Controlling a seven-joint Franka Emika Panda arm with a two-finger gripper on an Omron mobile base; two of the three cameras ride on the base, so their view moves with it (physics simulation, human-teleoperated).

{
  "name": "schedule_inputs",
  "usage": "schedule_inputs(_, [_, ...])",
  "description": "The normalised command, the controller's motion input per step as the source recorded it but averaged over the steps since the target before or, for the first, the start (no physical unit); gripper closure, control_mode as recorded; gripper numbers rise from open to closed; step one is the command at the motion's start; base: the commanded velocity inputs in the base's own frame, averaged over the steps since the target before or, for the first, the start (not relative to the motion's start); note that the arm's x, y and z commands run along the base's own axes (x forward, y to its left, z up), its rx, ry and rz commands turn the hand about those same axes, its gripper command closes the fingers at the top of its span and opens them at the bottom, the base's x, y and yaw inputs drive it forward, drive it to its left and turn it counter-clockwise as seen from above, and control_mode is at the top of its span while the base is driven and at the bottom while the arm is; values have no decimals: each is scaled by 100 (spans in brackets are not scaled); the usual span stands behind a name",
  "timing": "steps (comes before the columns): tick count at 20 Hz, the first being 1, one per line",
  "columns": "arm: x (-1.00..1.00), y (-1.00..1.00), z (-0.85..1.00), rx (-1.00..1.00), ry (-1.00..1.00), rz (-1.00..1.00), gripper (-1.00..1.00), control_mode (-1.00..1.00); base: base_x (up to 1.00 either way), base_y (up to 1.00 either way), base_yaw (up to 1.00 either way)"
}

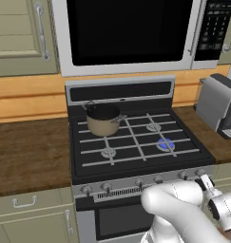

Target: Turn off the front right burner of the stove.

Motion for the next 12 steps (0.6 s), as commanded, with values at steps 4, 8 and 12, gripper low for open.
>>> schedule_inputs(4, [0, -21, 41, 0, -34, 0, -100, -100, 0, 0, 0])
schedule_inputs(8, [5, 0, 13, -3, -15, 0, -100, -100, 0, 0, 0])
schedule_inputs(12, [11, 0, -29, -13, 17, 0, -100, -100, 0, 0, 0])
